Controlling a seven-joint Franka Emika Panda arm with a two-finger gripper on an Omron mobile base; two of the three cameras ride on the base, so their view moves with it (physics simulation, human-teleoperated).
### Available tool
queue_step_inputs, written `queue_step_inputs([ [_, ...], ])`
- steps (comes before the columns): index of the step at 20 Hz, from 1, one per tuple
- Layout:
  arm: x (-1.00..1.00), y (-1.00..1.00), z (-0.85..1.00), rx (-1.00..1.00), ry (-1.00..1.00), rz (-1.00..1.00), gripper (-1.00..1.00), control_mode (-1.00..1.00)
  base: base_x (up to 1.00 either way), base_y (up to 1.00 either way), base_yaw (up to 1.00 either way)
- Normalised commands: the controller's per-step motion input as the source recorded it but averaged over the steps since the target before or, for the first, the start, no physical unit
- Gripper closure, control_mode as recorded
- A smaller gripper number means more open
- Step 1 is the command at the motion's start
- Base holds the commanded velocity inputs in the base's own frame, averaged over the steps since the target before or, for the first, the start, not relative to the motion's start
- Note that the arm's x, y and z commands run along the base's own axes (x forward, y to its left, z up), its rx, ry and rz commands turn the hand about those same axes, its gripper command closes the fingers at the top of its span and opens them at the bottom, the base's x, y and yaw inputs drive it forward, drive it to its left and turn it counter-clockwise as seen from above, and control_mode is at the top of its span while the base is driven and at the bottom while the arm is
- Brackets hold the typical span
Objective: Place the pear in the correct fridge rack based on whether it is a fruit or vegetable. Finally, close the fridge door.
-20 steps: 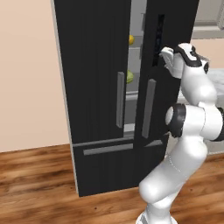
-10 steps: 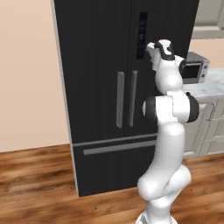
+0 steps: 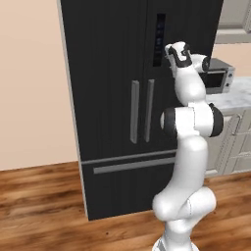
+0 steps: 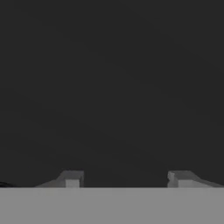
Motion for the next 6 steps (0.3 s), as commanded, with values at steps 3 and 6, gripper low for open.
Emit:
queue_step_inputs([
  [3, 0.0, 0.0, 0.0, 0.0, 0.0, 0.0, -1.0, -1.0, 0.0, 0.0, 0.0],
  [6, 0.0, 0.0, 0.0, 0.0, 0.0, 0.0, -1.0, -1.0, 0.0, 0.0, 0.0],
])
